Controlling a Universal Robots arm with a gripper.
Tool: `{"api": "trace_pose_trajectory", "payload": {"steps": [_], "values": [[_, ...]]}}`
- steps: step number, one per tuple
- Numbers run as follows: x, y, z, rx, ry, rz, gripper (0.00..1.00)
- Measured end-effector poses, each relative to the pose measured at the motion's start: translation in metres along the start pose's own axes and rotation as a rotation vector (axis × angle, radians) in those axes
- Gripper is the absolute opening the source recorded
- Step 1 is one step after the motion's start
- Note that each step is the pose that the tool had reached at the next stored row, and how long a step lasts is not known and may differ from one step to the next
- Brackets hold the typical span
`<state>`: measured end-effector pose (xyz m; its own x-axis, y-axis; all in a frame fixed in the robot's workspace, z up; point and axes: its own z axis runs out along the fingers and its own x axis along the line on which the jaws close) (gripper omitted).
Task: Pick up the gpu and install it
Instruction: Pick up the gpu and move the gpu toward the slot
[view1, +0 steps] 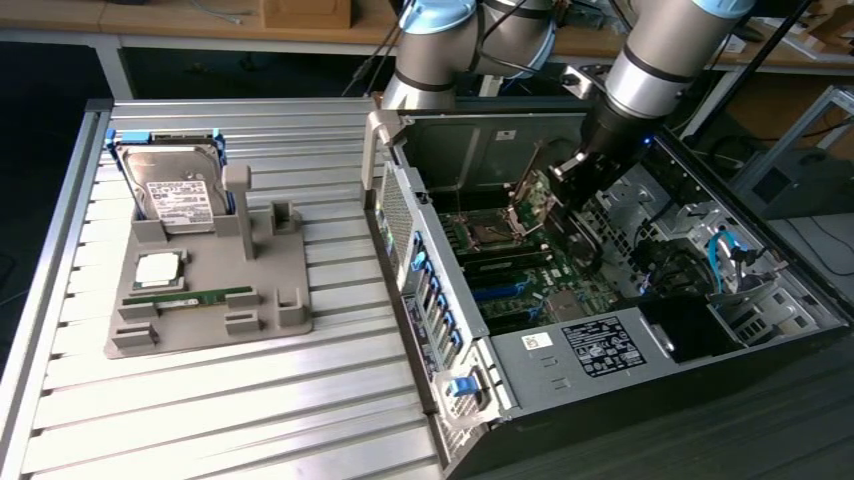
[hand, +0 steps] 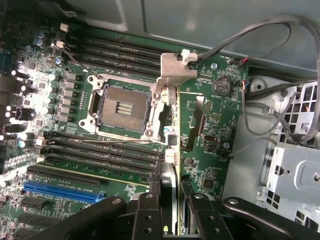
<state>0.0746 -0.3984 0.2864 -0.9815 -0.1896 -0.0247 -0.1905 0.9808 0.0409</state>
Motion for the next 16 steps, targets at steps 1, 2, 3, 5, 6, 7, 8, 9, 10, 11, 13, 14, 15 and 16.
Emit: {"api": "trace_pose_trajectory", "payload": {"steps": [1, 2, 3, 5, 6, 7, 8, 9, 10, 11, 13, 14, 15, 16], "values": [[0.0000, -0.0001, 0.0007, 0.0000, -0.0001, 0.000, 0.27], [0.0000, -0.0001, 0.0014, 0.0000, -0.0001, 0.000, 0.27], [0.0001, -0.0001, 0.0017, 0.0000, 0.0000, 0.000, 0.27], [0.0001, -0.0002, 0.0024, 0.0001, 0.0000, 0.000, 0.27], [0.0001, -0.0002, 0.0028, 0.0002, 0.0001, 0.000, 0.27], [0.0001, -0.0003, 0.0032, 0.0003, 0.0000, 0.000, 0.27], [0.0001, -0.0003, 0.0036, 0.0002, 0.0000, 0.000, 0.27], [0.0001, -0.0003, 0.0041, 0.0001, 0.0000, 0.000, 0.27], [0.0002, -0.0004, 0.0046, 0.0002, 0.0000, 0.000, 0.27], [0.0002, -0.0005, 0.0056, 0.0000, 0.0000, 0.000, 0.27], [0.0002, -0.0006, 0.0065, 0.0001, 0.0000, 0.000, 0.27], [0.0002, -0.0007, 0.0069, 0.0001, 0.0001, 0.000, 0.27], [0.0002, -0.0007, 0.0072, 0.0001, 0.0001, 0.000, 0.27], [0.0003, -0.0008, 0.0082, 0.0002, 0.0000, 0.000, 0.27]]}}
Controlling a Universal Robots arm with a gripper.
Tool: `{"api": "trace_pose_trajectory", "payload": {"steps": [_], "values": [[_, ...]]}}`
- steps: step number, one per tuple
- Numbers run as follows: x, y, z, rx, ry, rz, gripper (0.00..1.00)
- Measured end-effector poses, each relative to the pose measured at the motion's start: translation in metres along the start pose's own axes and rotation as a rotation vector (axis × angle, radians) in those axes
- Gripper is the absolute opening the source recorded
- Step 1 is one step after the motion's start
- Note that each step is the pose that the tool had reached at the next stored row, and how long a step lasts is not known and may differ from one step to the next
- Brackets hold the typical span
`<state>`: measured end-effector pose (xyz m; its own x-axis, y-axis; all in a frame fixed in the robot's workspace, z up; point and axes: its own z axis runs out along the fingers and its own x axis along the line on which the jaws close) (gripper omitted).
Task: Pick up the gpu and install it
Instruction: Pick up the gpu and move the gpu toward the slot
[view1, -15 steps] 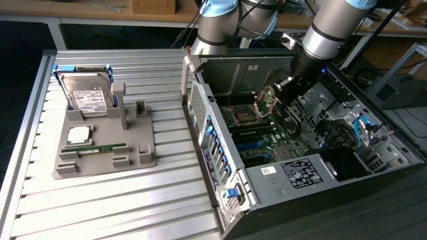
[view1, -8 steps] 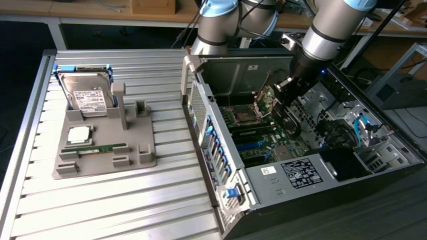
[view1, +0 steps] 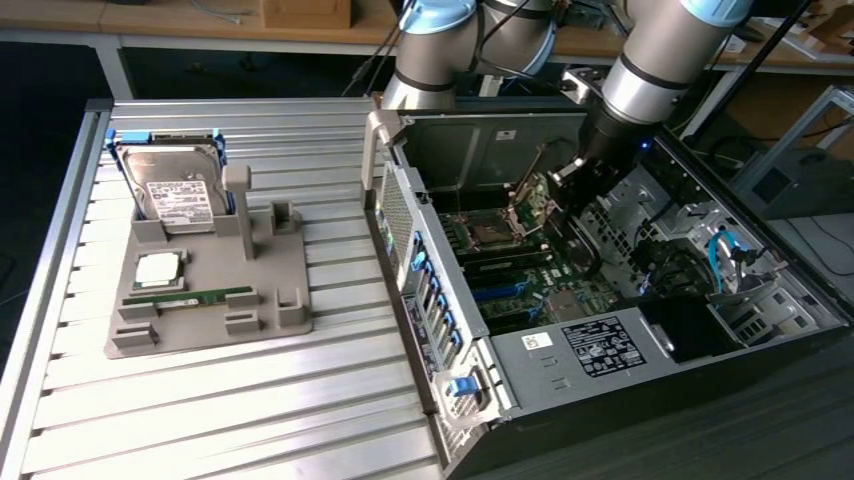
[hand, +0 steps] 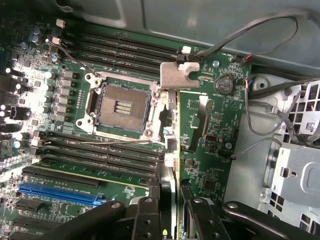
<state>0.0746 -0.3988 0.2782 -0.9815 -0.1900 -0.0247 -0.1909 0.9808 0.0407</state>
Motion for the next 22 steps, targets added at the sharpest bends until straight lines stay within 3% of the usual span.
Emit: {"api": "trace_pose_trajectory", "payload": {"steps": [5, 22], "values": [[0.000, 0.0001, -0.0001, -0.0010, -0.0001, 0.000, 0.27], [0.000, 0.0005, -0.0135, -0.0010, -0.0002, 0.000, 0.27]]}}
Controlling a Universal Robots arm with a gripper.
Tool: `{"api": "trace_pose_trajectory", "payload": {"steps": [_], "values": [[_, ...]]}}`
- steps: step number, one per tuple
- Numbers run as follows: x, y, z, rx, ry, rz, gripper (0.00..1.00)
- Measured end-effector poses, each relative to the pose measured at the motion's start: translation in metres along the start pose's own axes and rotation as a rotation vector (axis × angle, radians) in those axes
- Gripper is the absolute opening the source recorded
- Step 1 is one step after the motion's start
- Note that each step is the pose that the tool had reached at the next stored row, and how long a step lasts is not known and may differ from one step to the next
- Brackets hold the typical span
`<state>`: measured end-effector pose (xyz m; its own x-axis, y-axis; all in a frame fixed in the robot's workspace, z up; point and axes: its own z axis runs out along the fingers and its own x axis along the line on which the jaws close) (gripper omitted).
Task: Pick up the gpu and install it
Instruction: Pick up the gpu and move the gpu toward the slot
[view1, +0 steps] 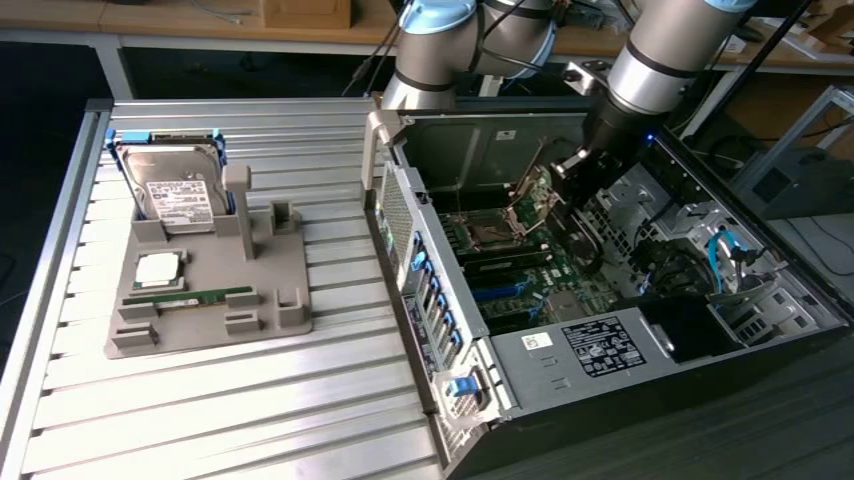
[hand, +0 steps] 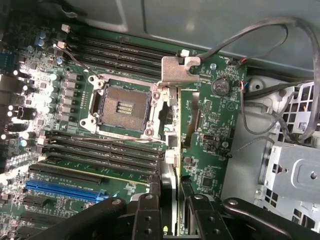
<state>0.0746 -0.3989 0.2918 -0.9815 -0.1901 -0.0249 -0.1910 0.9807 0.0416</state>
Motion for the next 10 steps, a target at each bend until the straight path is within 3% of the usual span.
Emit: {"api": "trace_pose_trajectory", "payload": {"steps": [10], "values": [[0.0000, 0.0000, -0.0008, -0.0021, -0.0004, 0.000, 0.27]]}}
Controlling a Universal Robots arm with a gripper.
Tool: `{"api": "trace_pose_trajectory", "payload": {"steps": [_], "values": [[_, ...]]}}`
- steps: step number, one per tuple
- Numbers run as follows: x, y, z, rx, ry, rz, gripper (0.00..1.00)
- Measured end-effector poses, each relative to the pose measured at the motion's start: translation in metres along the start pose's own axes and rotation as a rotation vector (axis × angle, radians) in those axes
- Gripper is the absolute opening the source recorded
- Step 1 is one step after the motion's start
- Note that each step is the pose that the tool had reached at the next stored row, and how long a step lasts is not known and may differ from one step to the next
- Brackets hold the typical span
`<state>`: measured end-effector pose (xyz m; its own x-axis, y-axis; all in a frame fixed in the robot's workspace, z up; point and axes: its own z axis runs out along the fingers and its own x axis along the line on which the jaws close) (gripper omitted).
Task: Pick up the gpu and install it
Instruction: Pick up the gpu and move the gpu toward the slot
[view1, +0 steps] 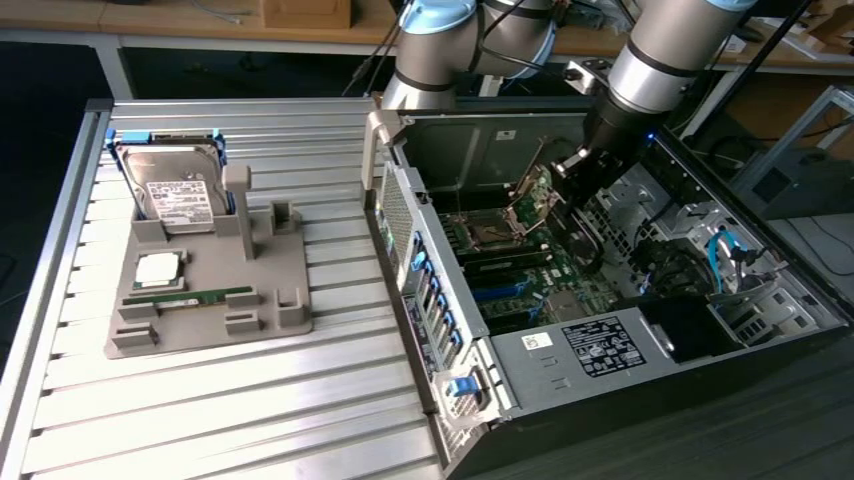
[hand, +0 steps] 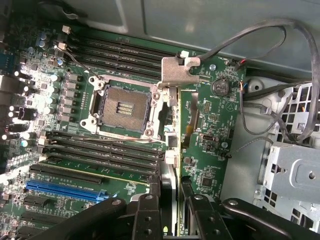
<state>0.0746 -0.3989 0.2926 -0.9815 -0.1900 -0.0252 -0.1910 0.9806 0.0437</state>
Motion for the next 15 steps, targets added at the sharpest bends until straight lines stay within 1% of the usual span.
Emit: {"api": "trace_pose_trajectory", "payload": {"steps": [5, 10, 15], "values": [[0.0000, 0.0000, -0.0003, 0.0000, 0.0000, 0.000, 0.27], [-0.0001, 0.0003, -0.0060, 0.0000, 0.0000, 0.000, 0.27], [-0.0002, 0.0004, -0.0083, 0.0000, 0.0000, 0.000, 0.27]]}}
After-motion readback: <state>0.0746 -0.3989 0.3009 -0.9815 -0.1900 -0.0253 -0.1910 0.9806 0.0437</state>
